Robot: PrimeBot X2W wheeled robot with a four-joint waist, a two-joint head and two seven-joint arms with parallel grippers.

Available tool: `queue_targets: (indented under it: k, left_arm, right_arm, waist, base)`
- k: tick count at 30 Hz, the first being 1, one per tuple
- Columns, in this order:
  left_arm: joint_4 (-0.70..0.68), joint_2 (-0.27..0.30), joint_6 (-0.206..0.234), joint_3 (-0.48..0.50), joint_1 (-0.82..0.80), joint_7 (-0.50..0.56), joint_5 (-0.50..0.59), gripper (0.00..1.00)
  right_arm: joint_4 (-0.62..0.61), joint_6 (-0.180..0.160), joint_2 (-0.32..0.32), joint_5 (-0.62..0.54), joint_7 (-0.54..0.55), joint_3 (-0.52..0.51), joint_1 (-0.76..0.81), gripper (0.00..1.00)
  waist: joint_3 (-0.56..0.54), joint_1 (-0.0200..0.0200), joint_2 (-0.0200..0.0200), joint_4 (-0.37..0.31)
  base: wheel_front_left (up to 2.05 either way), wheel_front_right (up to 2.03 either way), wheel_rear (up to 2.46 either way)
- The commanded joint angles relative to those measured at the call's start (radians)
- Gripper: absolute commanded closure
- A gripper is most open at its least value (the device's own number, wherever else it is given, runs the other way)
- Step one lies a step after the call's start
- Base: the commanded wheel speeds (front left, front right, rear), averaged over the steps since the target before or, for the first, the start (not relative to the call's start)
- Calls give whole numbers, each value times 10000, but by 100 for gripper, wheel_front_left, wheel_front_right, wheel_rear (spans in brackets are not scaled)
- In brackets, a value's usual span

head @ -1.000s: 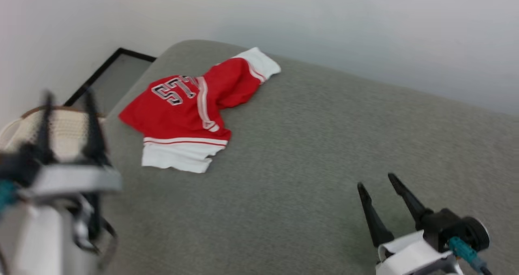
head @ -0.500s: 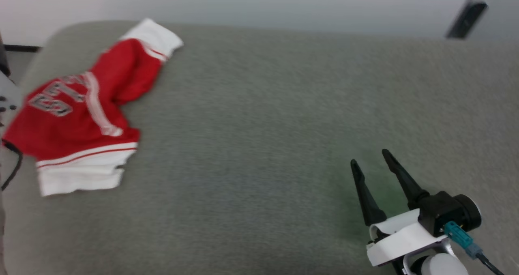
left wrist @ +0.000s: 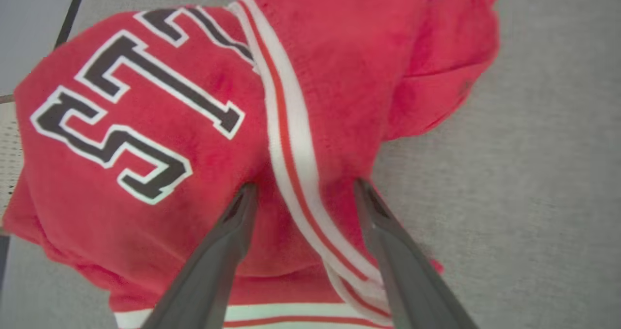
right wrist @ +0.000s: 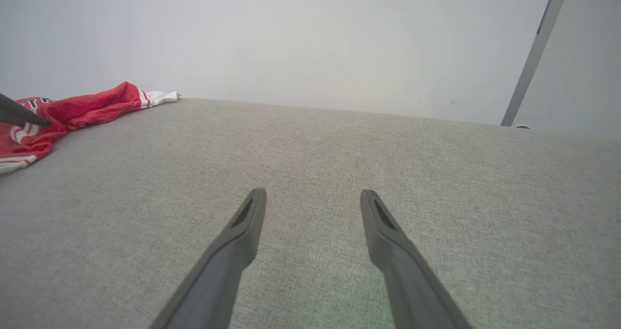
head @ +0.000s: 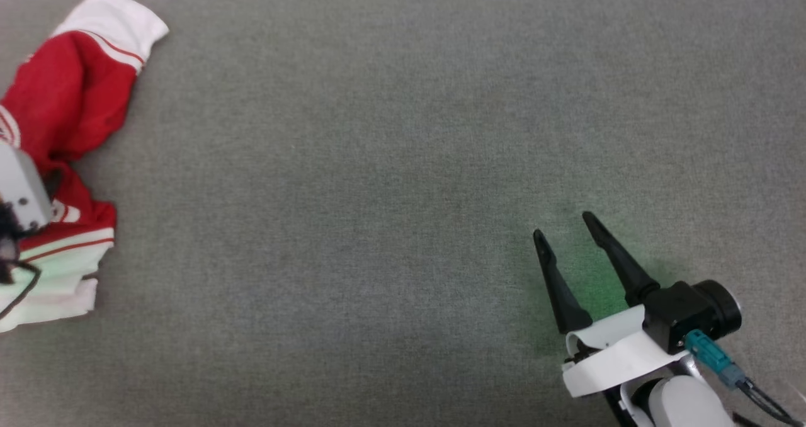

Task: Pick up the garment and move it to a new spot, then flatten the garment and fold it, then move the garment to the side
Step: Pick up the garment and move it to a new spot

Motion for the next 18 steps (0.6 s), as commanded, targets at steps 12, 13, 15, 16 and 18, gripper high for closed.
queue_targets:
  k: [12, 13, 15, 16, 18]
  left_arm:
    - [1388, -354, 38, -139, 840, -306, -200, 0]
    - [1437, -400, 27, -164, 926, -234, -223, 0]
    - [1474, -406, 11, -232, 1013, -309, -277, 25]
    - [1422, -374, 5, -255, 1010, -530, -280, 65]
    - [1235, -278, 8, -279, 897, -1080, -285, 100]
  right_arm:
    - [-739, -6, -201, -162, 384, 228, -32, 0]
    - [-788, -6, -209, -162, 389, 238, 12, 0]
    - [-844, -6, -234, -152, 423, 241, 94, 0]
    - [-857, -6, -247, -146, 444, 231, 119, 0]
    - [-884, -6, -239, -129, 464, 202, 126, 0]
  waist:
    - [506, 0, 0, -240]
    - [486, 0, 0, -233]
    - [454, 0, 0, -210]
    - [425, 0, 0, -194]
    - [357, 0, 0, -164]
  base:
    - [0, 0, 0]
    - [0, 0, 0]
    - [0, 0, 0]
    - [0, 0, 0]
    - [0, 0, 0]
